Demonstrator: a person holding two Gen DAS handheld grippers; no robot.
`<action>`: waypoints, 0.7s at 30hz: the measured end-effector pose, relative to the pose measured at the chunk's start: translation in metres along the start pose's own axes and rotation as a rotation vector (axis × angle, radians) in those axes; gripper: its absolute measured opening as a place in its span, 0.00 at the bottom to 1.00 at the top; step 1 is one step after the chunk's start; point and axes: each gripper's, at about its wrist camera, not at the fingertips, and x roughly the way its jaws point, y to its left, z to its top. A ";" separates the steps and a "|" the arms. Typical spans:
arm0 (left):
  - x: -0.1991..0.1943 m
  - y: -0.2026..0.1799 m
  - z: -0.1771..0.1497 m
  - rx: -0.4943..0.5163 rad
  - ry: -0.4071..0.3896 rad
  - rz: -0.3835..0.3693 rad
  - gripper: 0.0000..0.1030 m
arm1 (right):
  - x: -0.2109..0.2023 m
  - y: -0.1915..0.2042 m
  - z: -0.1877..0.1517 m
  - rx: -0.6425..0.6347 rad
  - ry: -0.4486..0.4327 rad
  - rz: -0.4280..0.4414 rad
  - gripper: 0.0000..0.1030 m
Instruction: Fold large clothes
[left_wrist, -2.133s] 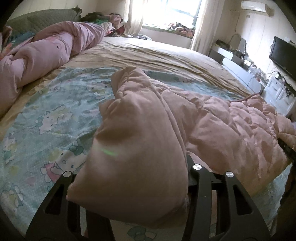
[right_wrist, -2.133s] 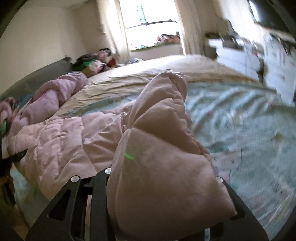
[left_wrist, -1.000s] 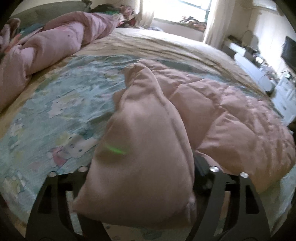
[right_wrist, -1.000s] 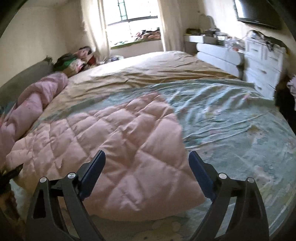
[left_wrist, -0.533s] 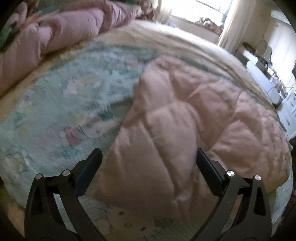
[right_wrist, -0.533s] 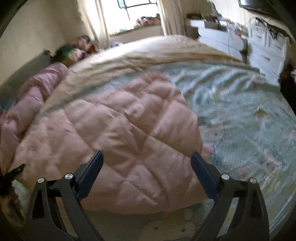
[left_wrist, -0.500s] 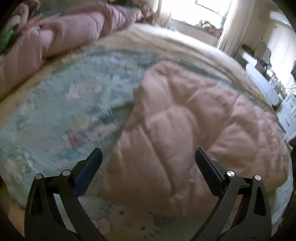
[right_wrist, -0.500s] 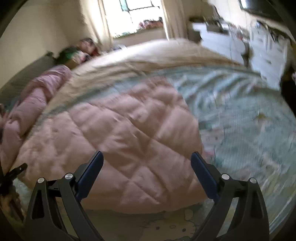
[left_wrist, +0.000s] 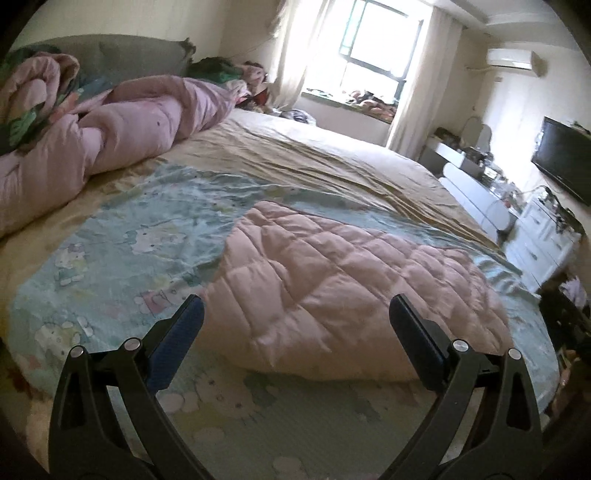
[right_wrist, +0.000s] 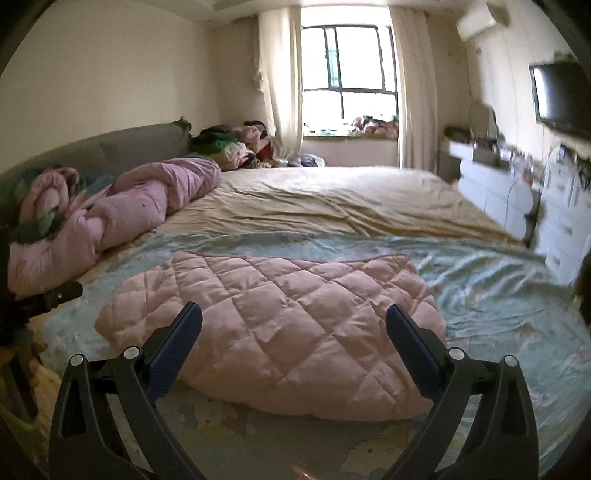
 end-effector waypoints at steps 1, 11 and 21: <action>-0.005 -0.003 -0.004 0.004 -0.005 -0.003 0.91 | -0.004 0.006 -0.004 -0.005 -0.002 0.011 0.96; -0.039 -0.031 -0.043 0.087 -0.041 -0.015 0.91 | -0.039 0.039 -0.042 -0.031 -0.025 0.076 0.96; -0.043 -0.041 -0.076 0.116 -0.016 0.011 0.91 | -0.041 0.045 -0.071 0.002 0.032 0.056 0.96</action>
